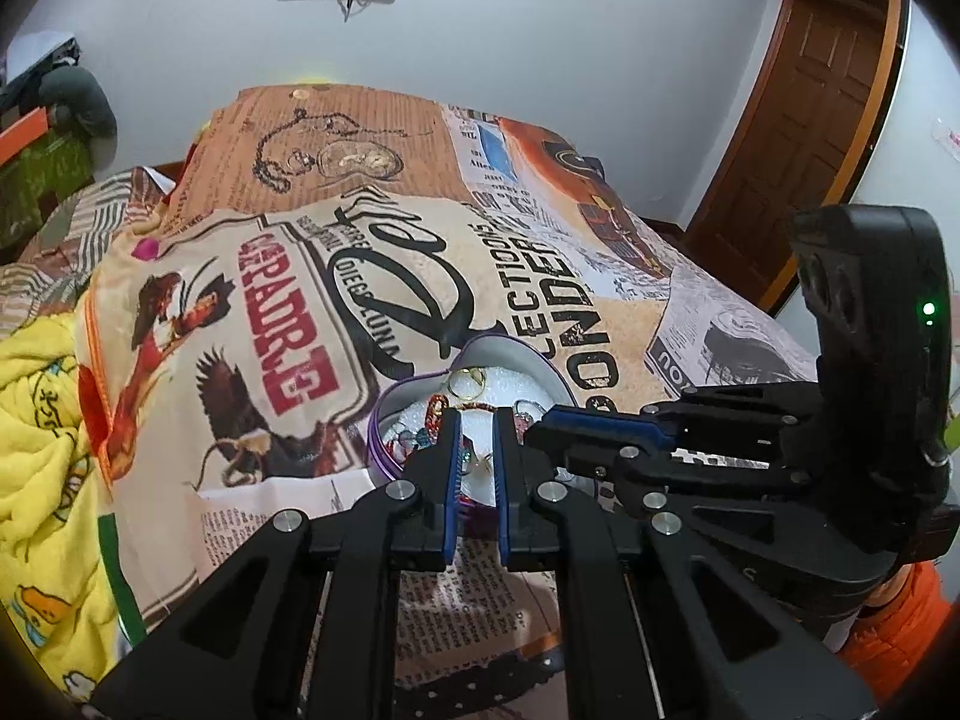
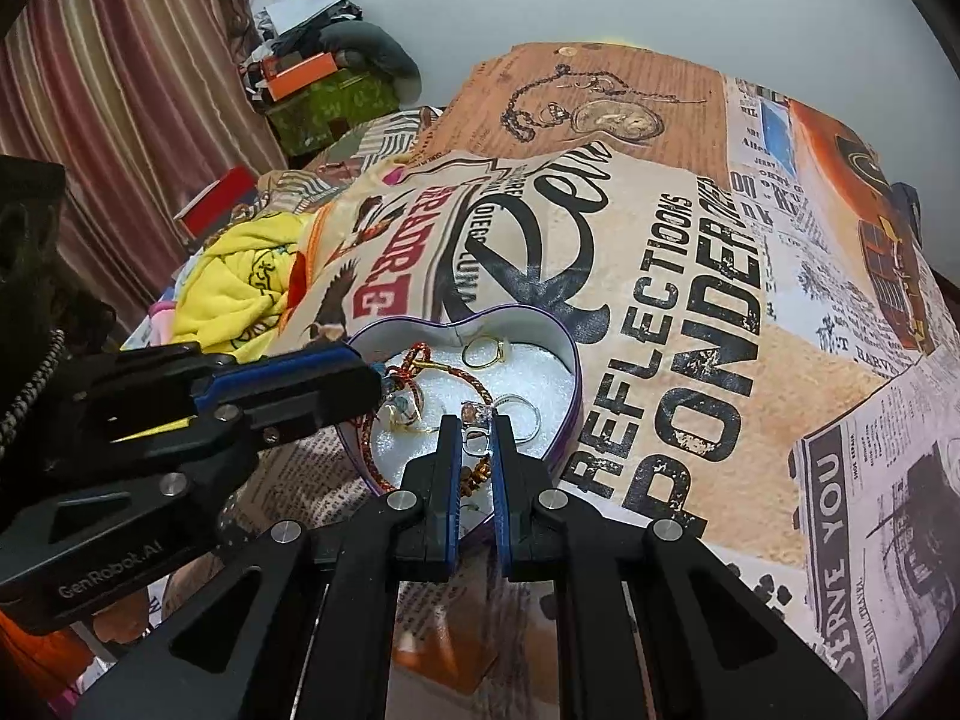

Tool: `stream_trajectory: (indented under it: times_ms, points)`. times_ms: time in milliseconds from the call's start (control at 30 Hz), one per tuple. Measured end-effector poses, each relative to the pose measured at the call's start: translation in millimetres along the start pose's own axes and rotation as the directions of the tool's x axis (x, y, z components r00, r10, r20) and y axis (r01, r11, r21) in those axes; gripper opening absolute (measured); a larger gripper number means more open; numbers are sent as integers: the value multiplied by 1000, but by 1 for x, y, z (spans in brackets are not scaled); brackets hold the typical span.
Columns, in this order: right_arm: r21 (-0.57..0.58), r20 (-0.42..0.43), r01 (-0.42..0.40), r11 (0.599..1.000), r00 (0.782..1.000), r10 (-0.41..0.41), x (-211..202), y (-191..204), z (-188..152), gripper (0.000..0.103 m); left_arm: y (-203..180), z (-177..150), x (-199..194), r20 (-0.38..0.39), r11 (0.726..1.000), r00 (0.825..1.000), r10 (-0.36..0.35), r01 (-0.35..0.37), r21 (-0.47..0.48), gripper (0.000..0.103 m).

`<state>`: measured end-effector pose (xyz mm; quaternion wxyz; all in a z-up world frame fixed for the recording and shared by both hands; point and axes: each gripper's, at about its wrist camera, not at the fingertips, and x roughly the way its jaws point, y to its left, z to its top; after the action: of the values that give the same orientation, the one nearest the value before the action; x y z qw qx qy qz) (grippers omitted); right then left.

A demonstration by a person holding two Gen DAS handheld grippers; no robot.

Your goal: Organize jewelry

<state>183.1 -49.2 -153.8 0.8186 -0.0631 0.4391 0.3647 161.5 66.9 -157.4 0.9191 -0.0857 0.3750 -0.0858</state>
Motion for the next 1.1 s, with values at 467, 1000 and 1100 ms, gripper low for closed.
stream_trajectory:
  times_ms: [467, 1000, 1100]
  points:
    - [-30, -1, 59, 998, 998, -59, -3, 8, 2, 24, 6, 2, -13, 18, 1000, 1000, 24, -24, -12, 25]
    - [14, 250, 122, 992, 961, -122, -119, 18, 17, 28, -30, 26, -110, 211, 994, 973, 88, -101, 51, 25]
    - [17, 362, 145, 989, 921, -141, -164, 31, 17, 28, -46, 30, -147, 299, 991, 950, 92, -116, 65, 25]
